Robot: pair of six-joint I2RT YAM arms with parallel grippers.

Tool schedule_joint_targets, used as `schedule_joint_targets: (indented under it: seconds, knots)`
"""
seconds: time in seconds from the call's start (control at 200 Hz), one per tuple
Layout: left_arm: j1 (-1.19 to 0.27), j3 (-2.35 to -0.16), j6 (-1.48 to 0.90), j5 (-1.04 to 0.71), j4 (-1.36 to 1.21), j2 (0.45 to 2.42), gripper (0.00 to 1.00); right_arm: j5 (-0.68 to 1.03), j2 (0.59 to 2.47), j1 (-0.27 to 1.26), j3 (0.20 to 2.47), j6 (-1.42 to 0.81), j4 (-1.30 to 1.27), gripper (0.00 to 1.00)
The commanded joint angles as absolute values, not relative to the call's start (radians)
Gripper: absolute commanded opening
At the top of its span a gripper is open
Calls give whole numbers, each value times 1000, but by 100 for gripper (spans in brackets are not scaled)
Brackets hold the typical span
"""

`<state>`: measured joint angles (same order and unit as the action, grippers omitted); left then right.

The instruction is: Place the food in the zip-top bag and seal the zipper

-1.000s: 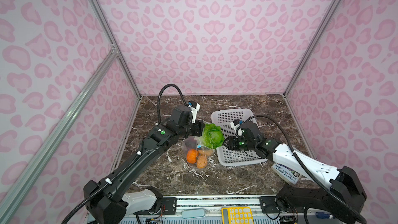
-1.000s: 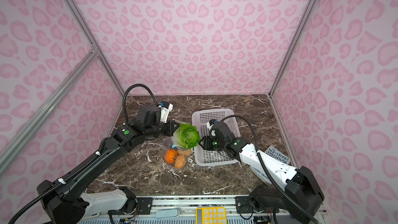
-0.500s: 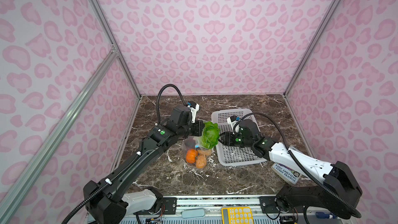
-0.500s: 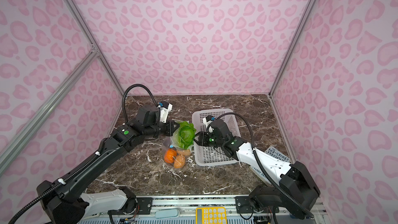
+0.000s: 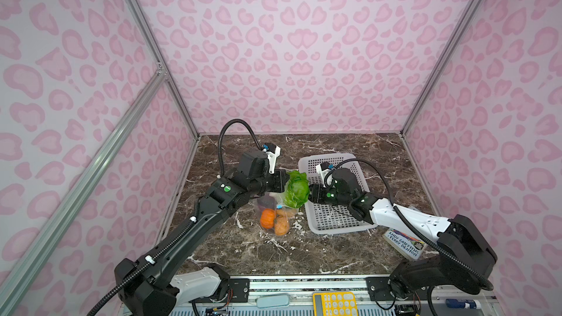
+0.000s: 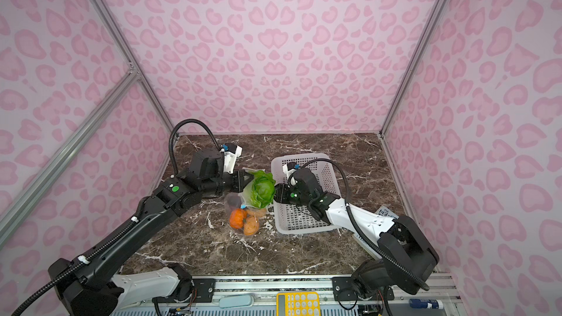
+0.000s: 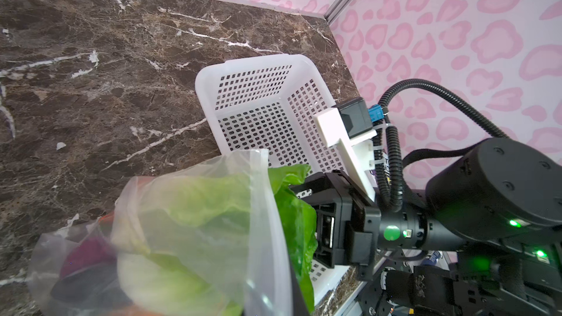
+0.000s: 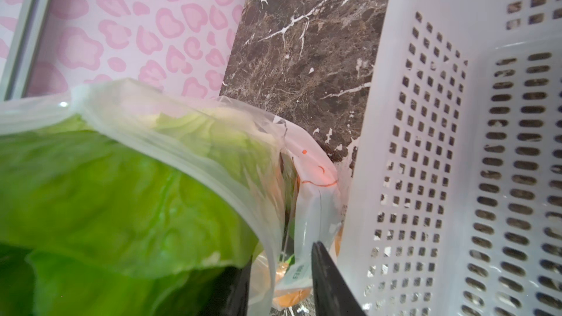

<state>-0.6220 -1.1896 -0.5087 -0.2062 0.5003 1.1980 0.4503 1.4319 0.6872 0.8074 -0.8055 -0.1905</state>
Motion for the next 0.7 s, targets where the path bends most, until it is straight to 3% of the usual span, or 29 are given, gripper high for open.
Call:
schedule_joint_targets:
  seconds: [0.0, 0.125, 0.23, 0.485, 0.695]
  knots:
    - [-621, -1191, -520, -233, 434, 1190, 3, 477, 1443, 688, 786, -841, -323, 36]
    - [-621, -1193, -519, -228, 433, 1187, 3, 480, 1449, 689, 783, -856, -359, 27]
    - [-620, -1193, -515, -213, 434, 1181, 3, 481, 1445, 688, 790, -846, -343, 0]
    - [-614, -1183, -521, -141, 446, 1140, 3, 405, 1367, 680, 844, -744, -114, 0]
    - [-588, -1149, -528, 27, 487, 1098, 3, 230, 1309, 706, 1003, -609, 249, 0]
